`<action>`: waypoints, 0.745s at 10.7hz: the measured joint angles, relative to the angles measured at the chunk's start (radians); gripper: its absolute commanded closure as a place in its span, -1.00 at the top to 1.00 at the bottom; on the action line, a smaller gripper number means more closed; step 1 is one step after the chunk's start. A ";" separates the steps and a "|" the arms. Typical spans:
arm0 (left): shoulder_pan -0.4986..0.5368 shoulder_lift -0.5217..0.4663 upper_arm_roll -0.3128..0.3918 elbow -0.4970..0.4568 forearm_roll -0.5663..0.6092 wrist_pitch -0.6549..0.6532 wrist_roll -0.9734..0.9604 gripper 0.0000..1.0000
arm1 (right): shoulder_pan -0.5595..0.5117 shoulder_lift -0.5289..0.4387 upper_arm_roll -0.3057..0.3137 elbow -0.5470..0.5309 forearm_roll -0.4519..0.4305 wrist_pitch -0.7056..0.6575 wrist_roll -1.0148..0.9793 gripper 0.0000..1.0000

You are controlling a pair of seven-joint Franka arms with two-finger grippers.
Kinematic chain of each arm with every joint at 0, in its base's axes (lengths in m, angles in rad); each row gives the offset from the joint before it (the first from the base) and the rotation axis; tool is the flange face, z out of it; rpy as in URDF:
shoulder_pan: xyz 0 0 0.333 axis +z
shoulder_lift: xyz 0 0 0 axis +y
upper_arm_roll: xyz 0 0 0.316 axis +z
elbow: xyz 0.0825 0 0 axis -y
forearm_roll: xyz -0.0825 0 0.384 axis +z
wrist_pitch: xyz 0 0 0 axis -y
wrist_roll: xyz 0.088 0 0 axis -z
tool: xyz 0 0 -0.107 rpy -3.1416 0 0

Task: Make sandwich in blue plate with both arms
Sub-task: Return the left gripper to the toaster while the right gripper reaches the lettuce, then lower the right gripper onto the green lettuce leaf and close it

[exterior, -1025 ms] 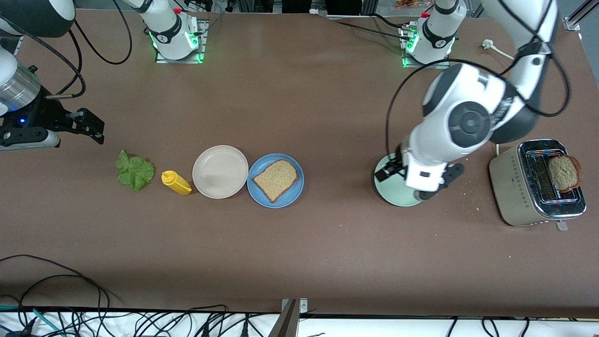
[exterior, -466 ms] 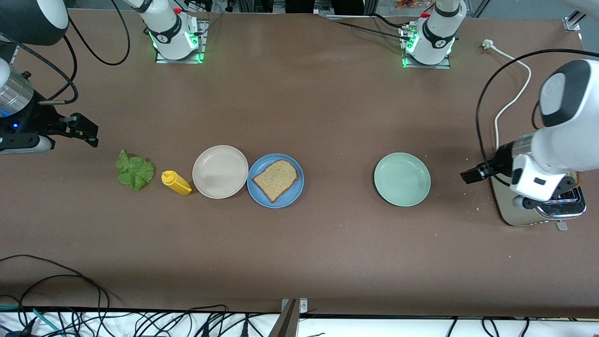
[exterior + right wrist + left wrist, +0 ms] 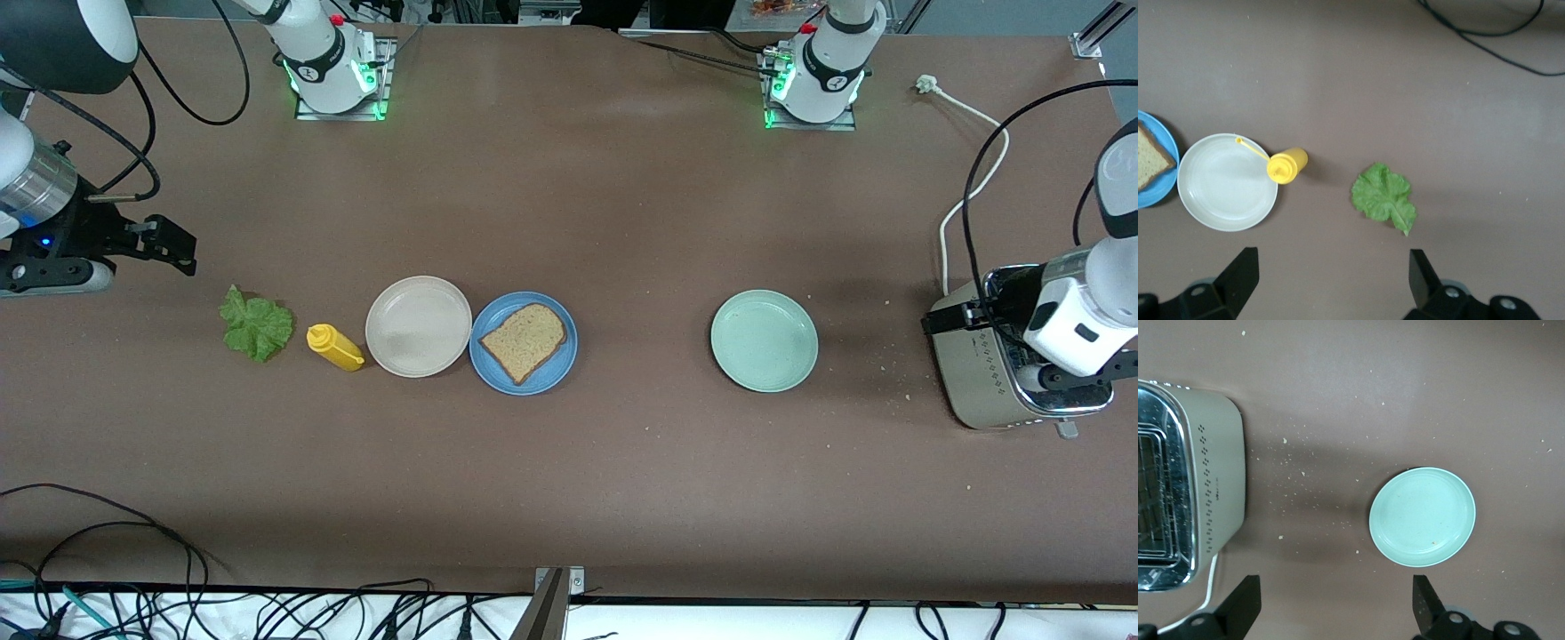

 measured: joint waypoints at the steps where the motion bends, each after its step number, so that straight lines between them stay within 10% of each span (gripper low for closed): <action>1: 0.009 -0.001 0.000 0.000 0.000 0.000 0.033 1.00 | 0.000 0.000 0.000 0.000 0.000 -0.022 -0.001 1.00; 8: 0.020 -0.013 -0.001 0.003 0.000 0.000 0.090 1.00 | -0.047 0.123 0.000 -0.003 0.031 0.008 -0.147 1.00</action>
